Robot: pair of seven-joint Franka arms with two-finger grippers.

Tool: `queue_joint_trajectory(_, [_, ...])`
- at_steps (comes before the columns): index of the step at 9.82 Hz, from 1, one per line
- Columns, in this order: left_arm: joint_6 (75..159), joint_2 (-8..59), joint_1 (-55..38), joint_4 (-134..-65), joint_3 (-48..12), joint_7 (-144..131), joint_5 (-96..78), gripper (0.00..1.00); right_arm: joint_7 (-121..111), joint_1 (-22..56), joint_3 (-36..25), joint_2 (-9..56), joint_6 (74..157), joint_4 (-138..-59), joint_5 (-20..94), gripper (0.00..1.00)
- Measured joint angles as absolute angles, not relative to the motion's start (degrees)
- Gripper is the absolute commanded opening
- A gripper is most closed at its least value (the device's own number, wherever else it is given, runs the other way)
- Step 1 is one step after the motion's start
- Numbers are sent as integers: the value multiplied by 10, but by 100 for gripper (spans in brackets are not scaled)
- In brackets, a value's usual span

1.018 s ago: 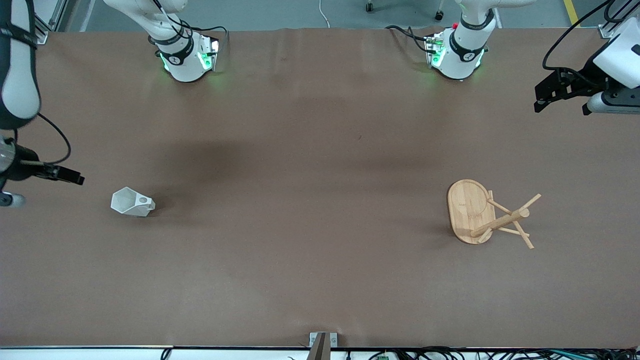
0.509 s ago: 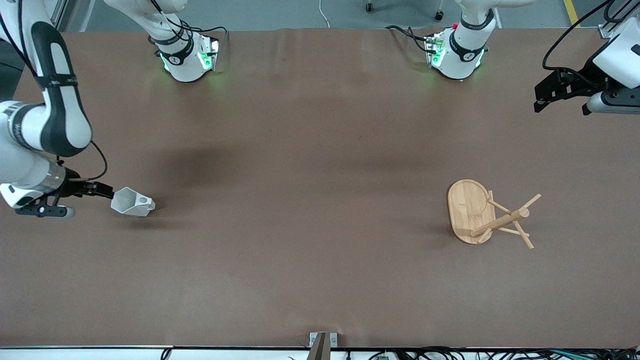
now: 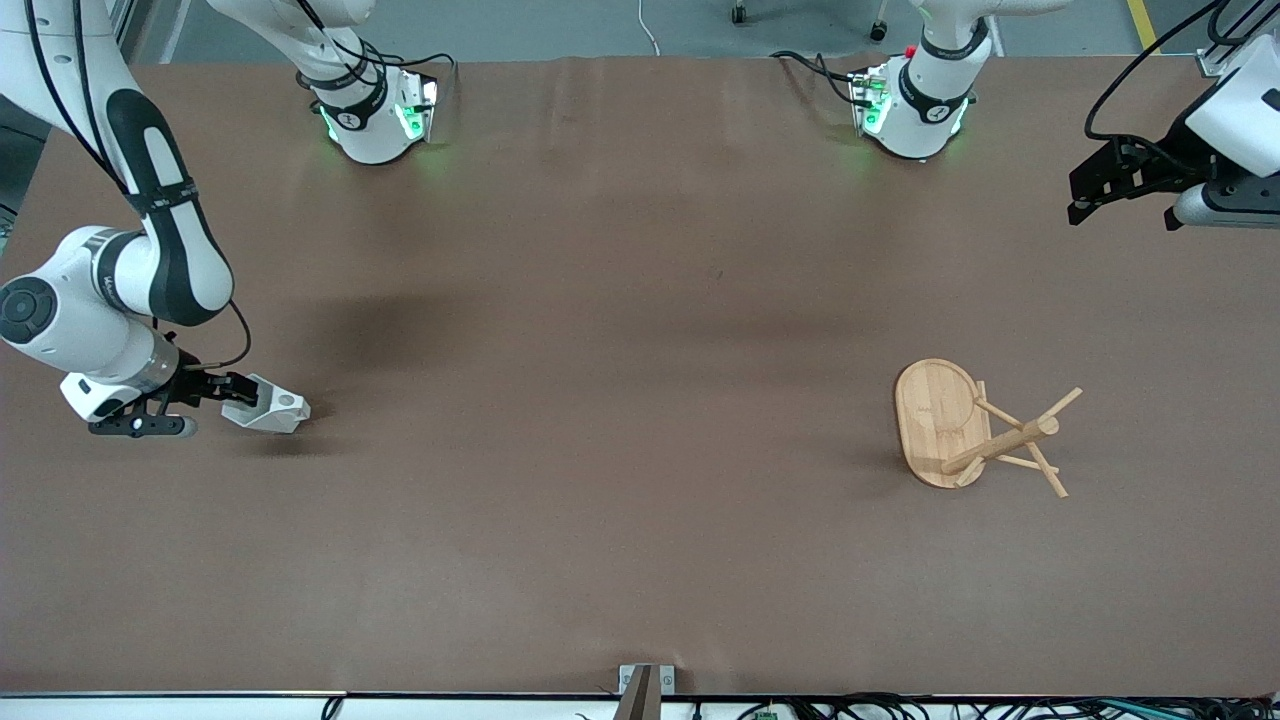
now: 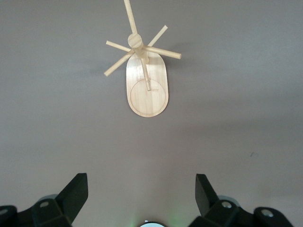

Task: Hang cup on rack
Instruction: 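Reach the right gripper to the white cup and grasp it, then lift the cup with the right gripper while the left gripper approaches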

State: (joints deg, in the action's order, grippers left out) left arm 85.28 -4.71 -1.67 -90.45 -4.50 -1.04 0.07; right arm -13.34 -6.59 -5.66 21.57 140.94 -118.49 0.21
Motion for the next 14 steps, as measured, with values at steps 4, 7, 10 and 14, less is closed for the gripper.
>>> queue_joint_trajectory(4, [853, -47, -17, -904, -45, -10, 1, 100, -143, -65, -54, 233, 1417, -1185, 12, 4])
queue_joint_trajectory(7, [853, -47, -17, -904, -45, -10, 1, 100, -143, -65, -53, 233, 1417, -1182, 27, 0])
queue_joint_trajectory(10, [853, -47, -17, -904, -45, -10, 1, 100, -142, -61, -50, 224, 1315, -1143, 47, 0])
queue_joint_trajectory(14, [852, -42, -18, -905, -47, -8, 0, 100, -175, -42, -43, 147, 1030, -1027, 207, 0])
